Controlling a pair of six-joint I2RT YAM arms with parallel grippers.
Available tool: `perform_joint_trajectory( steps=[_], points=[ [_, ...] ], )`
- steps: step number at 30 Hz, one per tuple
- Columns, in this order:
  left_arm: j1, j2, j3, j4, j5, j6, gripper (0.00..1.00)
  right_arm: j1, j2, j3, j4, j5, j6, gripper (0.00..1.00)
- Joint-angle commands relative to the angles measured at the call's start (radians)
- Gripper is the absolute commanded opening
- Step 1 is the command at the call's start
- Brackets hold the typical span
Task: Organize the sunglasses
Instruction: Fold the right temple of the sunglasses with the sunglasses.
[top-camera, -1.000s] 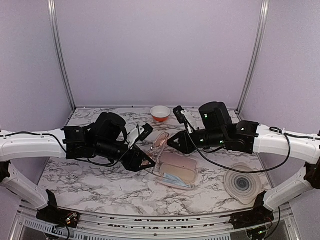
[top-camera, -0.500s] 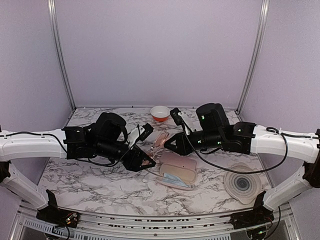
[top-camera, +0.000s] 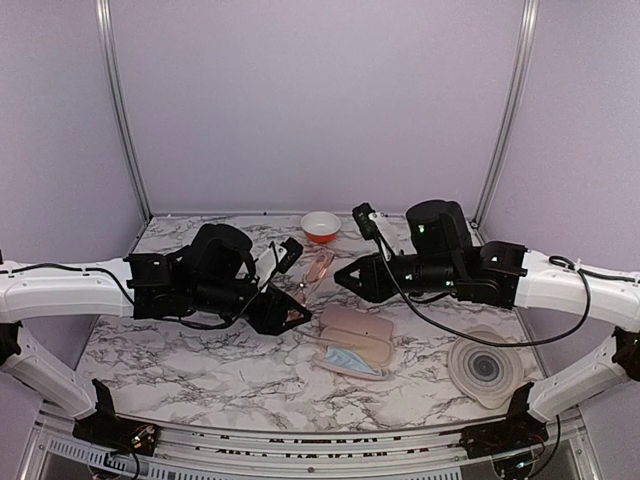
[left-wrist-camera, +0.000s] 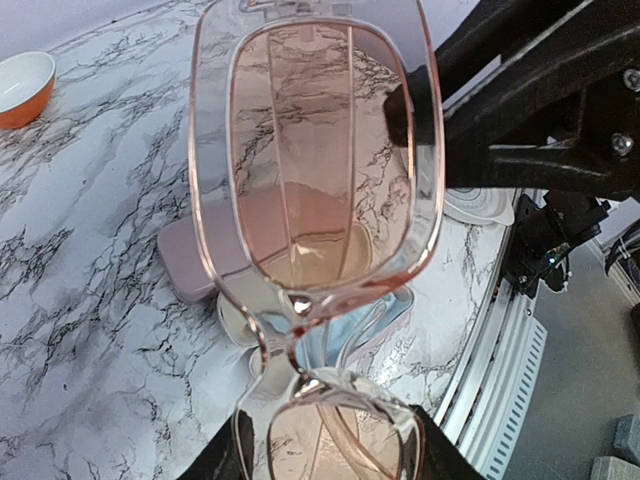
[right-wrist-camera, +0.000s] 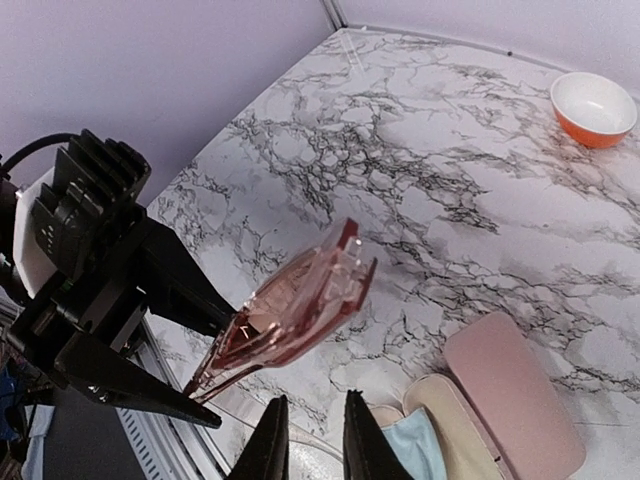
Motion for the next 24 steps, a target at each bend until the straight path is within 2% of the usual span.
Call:
perform_joint_trajectory(
  steps=[1,7,14,24],
  points=[
    [-0.003,-0.006,0.036,0.036,-0.092,-0.024,0.29,0.002,-0.066,0.008,-0.035,0.094,-0.013,0.2],
    [0.007,-0.046,0.045,0.038,-0.184,-0.026,0.29,-0.003,-0.158,-0.027,-0.093,0.188,-0.022,0.22],
    [0.02,-0.073,0.075,0.038,-0.23,-0.006,0.29,-0.003,-0.252,-0.145,-0.126,0.206,0.019,0.22],
    [0.024,-0.08,0.134,0.072,-0.264,-0.061,0.28,0.008,-0.291,-0.311,-0.029,0.164,0.134,0.21]
  ],
)
